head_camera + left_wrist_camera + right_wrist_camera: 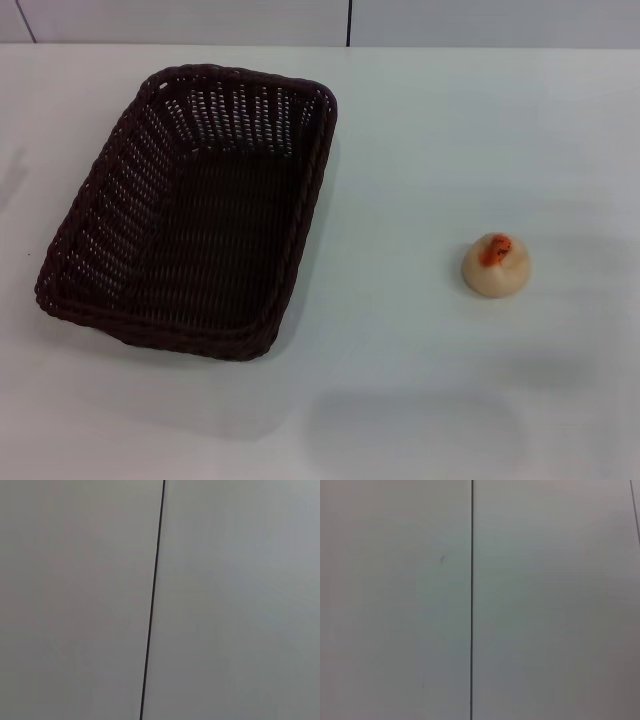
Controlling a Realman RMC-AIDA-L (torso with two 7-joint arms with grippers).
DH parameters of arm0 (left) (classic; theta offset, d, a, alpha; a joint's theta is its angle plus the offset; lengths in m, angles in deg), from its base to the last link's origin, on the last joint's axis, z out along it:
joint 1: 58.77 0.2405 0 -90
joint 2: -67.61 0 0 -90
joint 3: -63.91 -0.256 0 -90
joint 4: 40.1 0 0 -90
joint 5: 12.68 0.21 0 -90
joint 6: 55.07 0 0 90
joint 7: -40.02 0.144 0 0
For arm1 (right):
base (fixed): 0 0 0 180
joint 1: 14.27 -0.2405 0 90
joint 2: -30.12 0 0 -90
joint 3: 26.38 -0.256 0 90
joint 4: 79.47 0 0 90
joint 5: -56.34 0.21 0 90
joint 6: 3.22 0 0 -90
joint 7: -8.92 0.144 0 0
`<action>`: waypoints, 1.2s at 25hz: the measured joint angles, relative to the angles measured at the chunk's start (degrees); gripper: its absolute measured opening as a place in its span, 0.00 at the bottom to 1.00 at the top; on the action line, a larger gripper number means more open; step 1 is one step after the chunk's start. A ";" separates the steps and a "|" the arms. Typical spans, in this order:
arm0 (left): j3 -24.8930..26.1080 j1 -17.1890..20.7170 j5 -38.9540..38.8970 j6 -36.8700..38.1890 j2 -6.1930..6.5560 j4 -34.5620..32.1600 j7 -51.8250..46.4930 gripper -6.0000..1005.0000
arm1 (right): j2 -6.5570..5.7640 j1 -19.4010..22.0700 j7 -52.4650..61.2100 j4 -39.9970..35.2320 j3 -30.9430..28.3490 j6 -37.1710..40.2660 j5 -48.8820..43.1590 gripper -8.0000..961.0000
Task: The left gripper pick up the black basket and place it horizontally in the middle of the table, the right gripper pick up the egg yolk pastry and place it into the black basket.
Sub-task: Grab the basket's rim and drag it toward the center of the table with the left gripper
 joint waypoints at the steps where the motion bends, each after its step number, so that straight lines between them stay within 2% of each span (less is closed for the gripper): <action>1: 0.00 0.00 0.00 0.00 0.00 0.00 0.00 0.84 | 0.00 0.00 0.00 0.01 -0.04 0.00 -0.01 0.72; 13: 0.00 -0.07 0.00 -0.01 0.00 -0.15 -0.15 0.84 | 0.00 0.00 0.00 0.02 0.06 0.50 0.09 0.72; 17: -0.44 -0.09 0.31 -0.03 0.06 0.41 -2.91 0.84 | 0.00 0.00 0.00 0.02 0.07 0.52 0.18 0.72; 20: -3.20 0.32 1.00 1.05 0.43 3.25 -9.93 0.84 | 0.00 0.00 0.00 0.01 0.00 0.53 0.21 0.72; 21: -6.41 1.12 2.81 3.59 0.51 8.17 -18.33 0.84 | 0.00 0.00 0.00 0.02 -0.04 0.53 0.22 0.72; 22: -6.41 1.12 2.81 3.59 0.51 8.17 -18.33 0.84 | 0.00 0.00 0.00 0.02 -0.04 0.53 0.22 0.72; 23: -7.82 1.43 4.05 5.00 0.53 11.06 -22.58 0.84 | 0.00 0.00 0.00 0.02 -0.06 0.53 0.23 0.72; 25: -9.90 1.83 7.35 7.34 0.53 16.11 -30.45 0.84 | 0.00 0.00 0.00 0.02 -0.07 0.54 0.24 0.72; 26: -10.93 1.95 11.05 8.97 0.53 20.21 -38.47 0.84 | 0.00 0.00 0.00 0.02 -0.07 0.59 0.24 0.72; 27: -10.93 1.95 11.05 8.97 0.53 20.21 -38.47 0.84 | 0.00 0.00 0.00 0.02 -0.07 0.59 0.24 0.72; 30: -11.68 1.85 17.39 10.50 0.58 25.84 -49.48 0.84 | 0.00 0.00 0.00 0.01 -0.05 0.62 0.21 0.72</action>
